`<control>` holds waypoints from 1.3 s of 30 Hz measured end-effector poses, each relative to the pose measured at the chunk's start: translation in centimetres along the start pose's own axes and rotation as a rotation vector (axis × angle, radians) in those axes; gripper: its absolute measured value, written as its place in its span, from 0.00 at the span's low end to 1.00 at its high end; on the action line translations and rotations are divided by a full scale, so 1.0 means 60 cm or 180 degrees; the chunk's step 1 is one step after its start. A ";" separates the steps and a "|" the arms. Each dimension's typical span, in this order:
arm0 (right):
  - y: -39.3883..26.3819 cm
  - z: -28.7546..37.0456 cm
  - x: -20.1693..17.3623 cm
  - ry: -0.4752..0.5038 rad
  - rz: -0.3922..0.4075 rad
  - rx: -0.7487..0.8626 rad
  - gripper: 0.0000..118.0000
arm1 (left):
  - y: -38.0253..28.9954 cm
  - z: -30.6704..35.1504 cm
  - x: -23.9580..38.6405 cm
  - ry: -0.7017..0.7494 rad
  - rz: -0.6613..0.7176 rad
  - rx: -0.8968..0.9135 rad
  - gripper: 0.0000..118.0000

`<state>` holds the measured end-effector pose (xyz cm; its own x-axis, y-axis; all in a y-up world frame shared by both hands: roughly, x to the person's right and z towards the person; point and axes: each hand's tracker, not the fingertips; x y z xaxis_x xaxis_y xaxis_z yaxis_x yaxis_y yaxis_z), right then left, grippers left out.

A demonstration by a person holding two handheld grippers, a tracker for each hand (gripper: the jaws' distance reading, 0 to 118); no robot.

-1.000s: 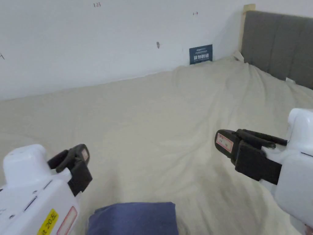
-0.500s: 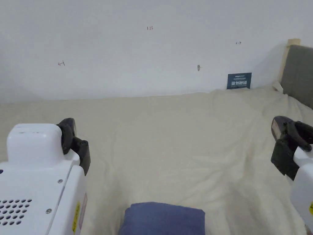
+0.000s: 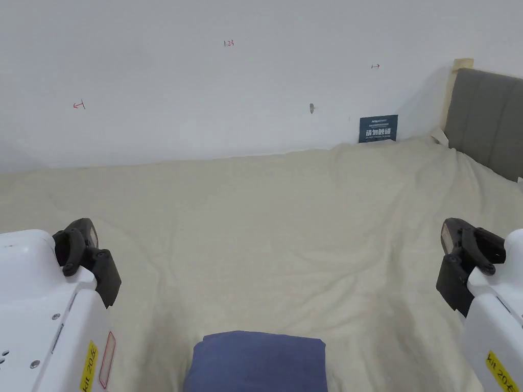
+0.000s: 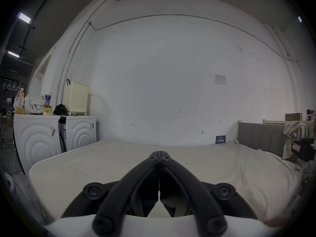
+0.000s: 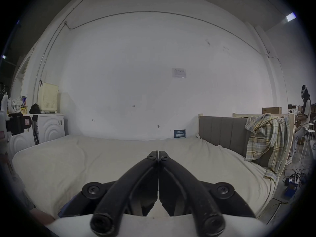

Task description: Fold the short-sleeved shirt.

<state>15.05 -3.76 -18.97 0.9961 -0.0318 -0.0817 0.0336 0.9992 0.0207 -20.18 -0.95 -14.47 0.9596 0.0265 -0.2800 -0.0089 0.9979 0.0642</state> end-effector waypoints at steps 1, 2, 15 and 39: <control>-0.001 0.000 0.000 -0.0004 0.0006 -0.0007 0.00 | -0.003 -0.002 0.002 0.0006 -0.0017 -0.0020 0.00; -0.001 0.000 -0.001 -0.0012 0.0016 -0.0010 0.00 | -0.005 -0.002 0.002 0.0002 -0.0018 -0.0037 0.00; 0.046 -0.040 -0.003 0.0400 -0.0114 -0.0351 0.00 | -0.012 0.003 -0.021 -0.0195 -0.0152 -0.0055 0.00; -0.242 -0.294 -0.230 0.1567 0.1213 -0.4334 0.00 | -0.299 -0.262 -0.198 -0.2733 0.2719 -0.3868 0.89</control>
<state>-0.62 -17.40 -35.70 0.7919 -0.0371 -0.6095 -0.5902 0.2098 -0.7795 -35.85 -18.21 -27.36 0.4301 0.9024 0.0251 -0.3620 0.1979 -0.9109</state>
